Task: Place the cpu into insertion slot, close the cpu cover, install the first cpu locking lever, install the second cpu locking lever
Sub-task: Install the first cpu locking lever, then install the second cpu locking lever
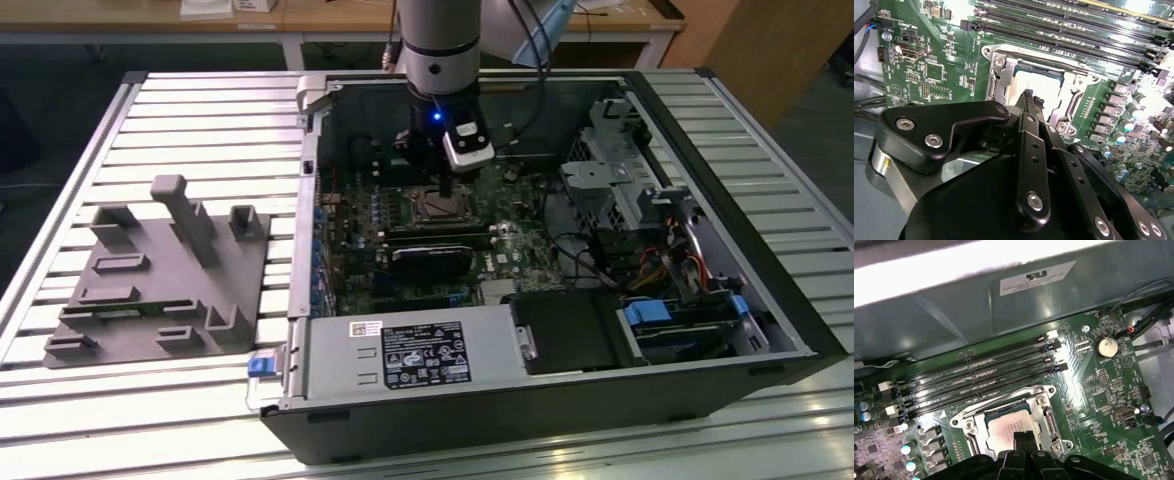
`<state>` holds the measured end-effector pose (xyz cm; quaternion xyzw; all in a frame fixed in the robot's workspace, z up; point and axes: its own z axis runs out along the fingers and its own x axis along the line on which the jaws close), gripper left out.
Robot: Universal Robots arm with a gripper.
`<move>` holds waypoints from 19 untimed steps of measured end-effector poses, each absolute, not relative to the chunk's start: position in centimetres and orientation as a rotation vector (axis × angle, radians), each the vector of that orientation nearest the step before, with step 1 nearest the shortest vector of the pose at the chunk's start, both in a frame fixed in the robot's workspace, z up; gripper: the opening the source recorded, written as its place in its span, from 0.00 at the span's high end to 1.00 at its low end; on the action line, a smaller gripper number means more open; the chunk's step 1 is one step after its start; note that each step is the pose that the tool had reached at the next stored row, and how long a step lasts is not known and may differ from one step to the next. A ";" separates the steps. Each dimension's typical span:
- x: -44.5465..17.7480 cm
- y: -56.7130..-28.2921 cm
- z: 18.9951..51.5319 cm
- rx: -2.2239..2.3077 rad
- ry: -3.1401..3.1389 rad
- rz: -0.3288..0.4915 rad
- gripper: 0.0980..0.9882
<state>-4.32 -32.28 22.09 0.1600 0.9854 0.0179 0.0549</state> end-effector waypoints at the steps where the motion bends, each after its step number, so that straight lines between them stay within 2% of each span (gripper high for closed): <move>1: -4.3 -32.3 22.2 0.486 2.992 0.054 0.99; 19: -4.3 -32.3 22.9 0.485 2.992 0.055 0.99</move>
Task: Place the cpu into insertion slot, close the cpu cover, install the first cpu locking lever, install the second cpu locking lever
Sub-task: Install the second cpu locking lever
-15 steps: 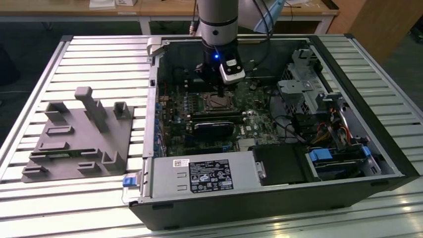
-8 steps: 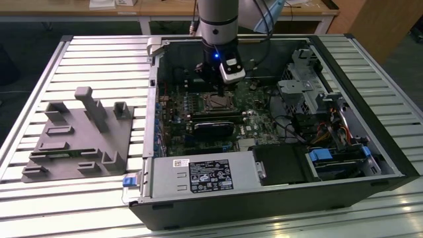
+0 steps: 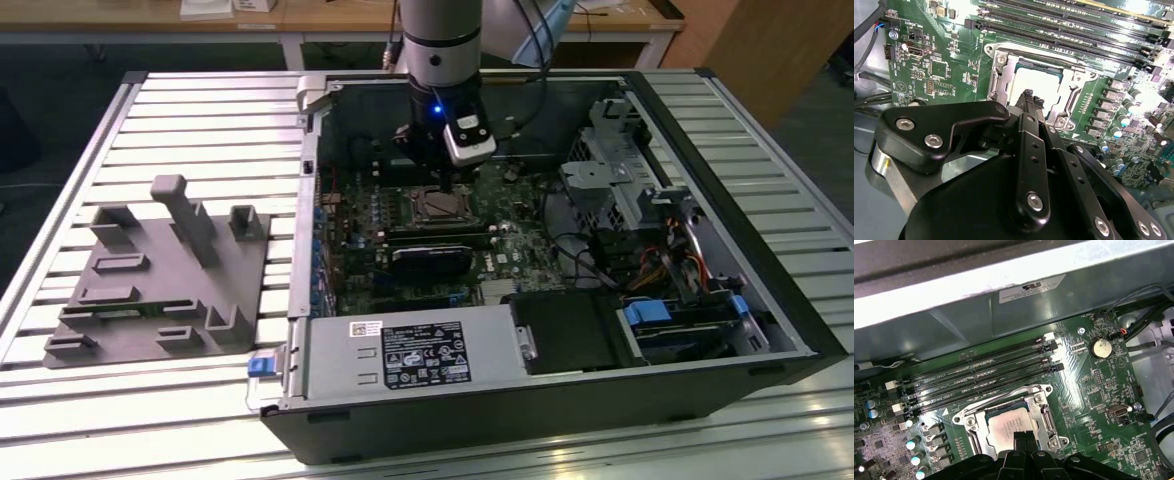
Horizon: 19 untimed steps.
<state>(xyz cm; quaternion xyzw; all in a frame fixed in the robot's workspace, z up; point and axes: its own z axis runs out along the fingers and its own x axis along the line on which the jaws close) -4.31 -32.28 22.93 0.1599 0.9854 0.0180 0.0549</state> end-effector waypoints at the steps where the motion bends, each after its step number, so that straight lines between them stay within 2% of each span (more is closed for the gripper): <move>1: -4.3 -32.3 22.9 0.485 2.992 0.055 0.99; 19: -4.1 -33.0 23.3 0.486 2.992 0.054 0.99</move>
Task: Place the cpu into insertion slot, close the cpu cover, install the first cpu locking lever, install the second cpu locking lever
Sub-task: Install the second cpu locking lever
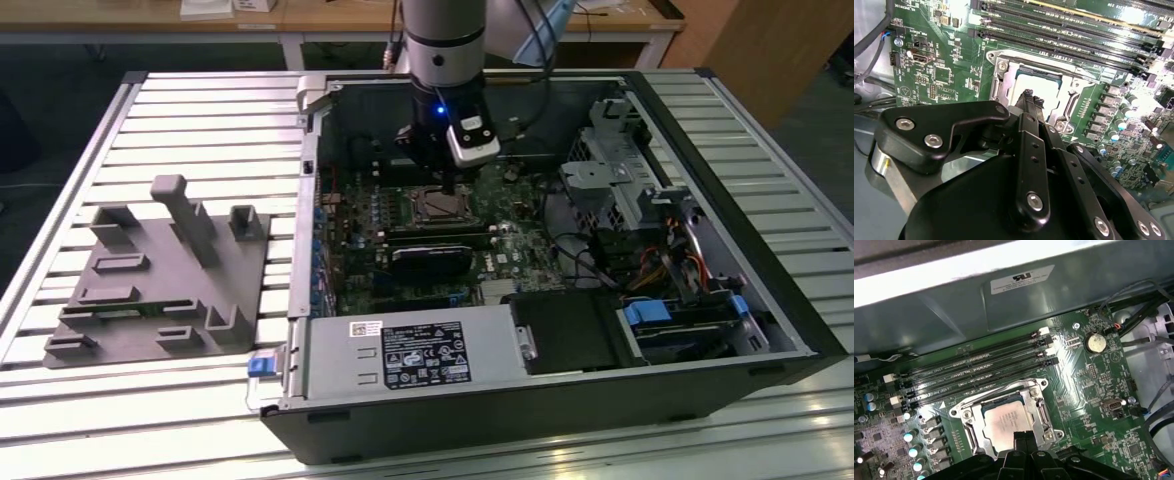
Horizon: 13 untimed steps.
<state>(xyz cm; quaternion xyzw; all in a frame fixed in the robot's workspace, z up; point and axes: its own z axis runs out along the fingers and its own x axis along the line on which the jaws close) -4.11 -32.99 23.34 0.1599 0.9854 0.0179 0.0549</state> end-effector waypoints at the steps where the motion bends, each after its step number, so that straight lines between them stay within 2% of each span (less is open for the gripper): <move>1: -4.1 -33.1 23.4 0.485 2.992 0.054 0.99; 13: -3.7 -33.8 23.8 0.486 2.992 0.054 0.99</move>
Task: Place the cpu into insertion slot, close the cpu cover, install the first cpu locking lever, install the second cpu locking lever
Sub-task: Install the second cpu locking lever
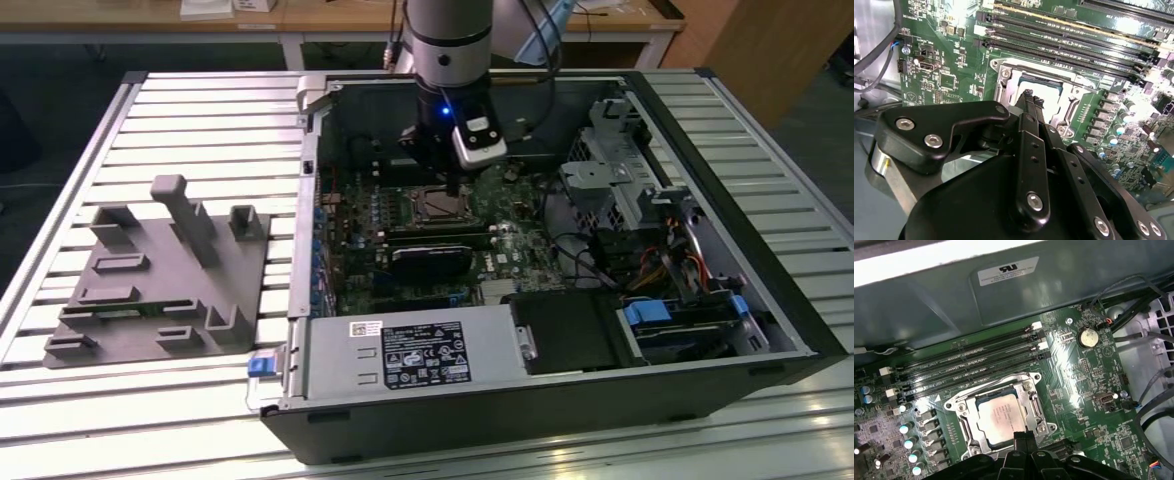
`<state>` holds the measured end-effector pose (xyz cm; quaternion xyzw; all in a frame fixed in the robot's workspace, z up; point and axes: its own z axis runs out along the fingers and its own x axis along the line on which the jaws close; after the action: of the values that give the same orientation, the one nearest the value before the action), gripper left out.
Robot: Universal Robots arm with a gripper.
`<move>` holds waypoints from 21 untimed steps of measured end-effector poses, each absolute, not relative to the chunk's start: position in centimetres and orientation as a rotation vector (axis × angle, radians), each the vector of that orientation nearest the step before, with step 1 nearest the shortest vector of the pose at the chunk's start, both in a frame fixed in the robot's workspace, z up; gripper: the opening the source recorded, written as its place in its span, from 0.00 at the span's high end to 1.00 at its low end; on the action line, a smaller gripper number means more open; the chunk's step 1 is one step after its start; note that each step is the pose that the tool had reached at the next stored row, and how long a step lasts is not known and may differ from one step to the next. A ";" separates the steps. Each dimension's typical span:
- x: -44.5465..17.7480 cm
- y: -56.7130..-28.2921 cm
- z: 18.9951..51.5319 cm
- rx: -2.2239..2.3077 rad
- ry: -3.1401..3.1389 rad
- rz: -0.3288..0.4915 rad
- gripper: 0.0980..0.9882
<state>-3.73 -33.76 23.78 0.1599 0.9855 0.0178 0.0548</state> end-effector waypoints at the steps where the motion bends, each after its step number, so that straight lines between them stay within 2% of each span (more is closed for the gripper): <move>1: -3.7 -33.8 23.8 0.485 2.992 0.054 0.99; 21: -3.3 -35.0 24.1 0.486 2.992 0.054 0.99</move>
<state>-3.34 -34.97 24.14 0.1599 0.9855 0.0178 0.0548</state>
